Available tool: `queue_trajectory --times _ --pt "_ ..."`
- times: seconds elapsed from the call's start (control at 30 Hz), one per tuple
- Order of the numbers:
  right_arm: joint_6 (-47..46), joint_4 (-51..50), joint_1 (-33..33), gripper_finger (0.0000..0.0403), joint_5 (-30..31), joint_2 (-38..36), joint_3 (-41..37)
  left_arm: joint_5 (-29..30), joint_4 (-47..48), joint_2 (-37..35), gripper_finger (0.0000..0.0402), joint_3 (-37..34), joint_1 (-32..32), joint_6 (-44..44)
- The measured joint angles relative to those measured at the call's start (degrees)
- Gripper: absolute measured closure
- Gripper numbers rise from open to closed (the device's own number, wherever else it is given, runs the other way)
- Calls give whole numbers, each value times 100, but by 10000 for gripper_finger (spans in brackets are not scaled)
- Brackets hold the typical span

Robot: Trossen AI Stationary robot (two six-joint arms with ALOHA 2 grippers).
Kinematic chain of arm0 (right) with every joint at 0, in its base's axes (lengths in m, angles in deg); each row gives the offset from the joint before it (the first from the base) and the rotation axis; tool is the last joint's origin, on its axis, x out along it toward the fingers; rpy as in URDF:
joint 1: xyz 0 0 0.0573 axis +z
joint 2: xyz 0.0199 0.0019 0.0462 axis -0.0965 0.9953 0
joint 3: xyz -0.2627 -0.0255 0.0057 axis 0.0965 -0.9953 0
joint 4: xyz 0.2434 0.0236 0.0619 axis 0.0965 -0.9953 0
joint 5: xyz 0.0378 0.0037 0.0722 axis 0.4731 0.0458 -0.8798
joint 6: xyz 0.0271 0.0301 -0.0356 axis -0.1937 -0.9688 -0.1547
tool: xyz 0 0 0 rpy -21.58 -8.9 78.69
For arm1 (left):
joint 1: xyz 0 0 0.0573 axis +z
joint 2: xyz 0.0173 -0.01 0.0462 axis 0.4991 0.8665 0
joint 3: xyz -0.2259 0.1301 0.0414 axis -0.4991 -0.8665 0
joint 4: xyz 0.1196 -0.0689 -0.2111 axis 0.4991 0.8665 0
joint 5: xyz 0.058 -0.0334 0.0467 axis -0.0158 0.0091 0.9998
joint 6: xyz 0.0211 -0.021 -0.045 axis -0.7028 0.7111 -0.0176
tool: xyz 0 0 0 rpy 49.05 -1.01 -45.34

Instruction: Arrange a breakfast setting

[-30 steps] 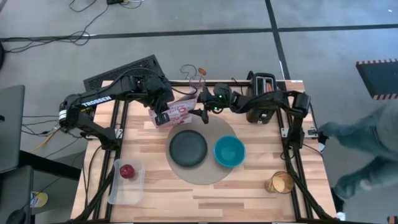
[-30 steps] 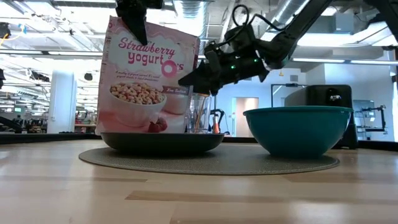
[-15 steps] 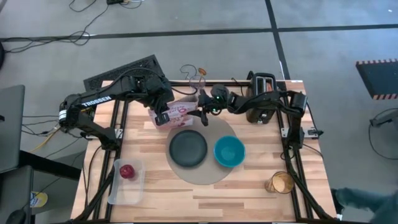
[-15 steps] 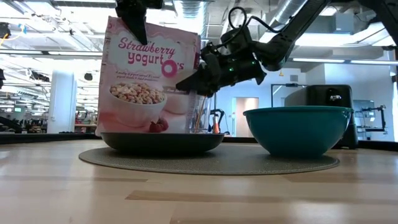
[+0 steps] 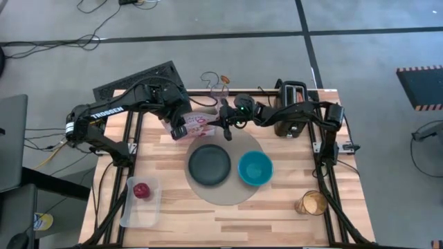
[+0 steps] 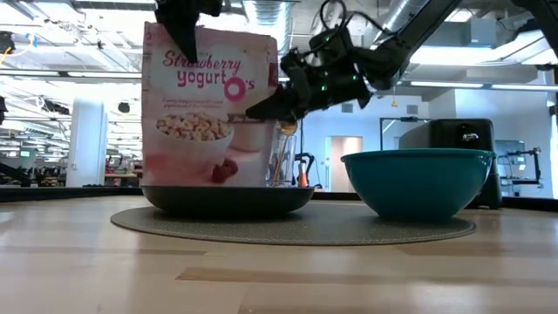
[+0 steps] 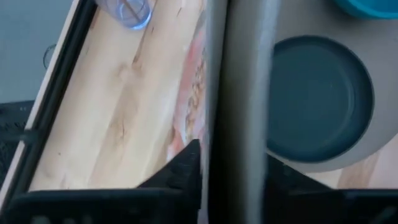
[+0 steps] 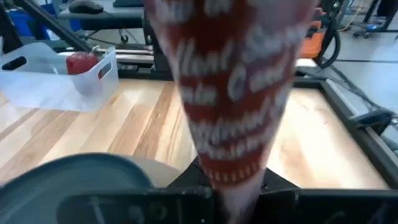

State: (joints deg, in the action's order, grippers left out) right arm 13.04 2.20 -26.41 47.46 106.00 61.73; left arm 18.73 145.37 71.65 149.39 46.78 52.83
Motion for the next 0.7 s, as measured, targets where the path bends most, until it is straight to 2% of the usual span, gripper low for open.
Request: queue_trajectory --times 0.2,0.37,0.5,0.7 --pt "89 -365 -25 379 181 -518 48 83 -54 -531 196 2 -7 148" --pt "-85 -719 -26 379 407 -1099 55 438 -247 -1268 124 2 -9 10" --pt "-454 -911 -29 379 599 -1616 59 558 -442 -1862 96 2 -7 -336" --pt "-1286 -1178 -133 379 651 -2477 61 546 -1011 -2585 90 -143 -4 -814"
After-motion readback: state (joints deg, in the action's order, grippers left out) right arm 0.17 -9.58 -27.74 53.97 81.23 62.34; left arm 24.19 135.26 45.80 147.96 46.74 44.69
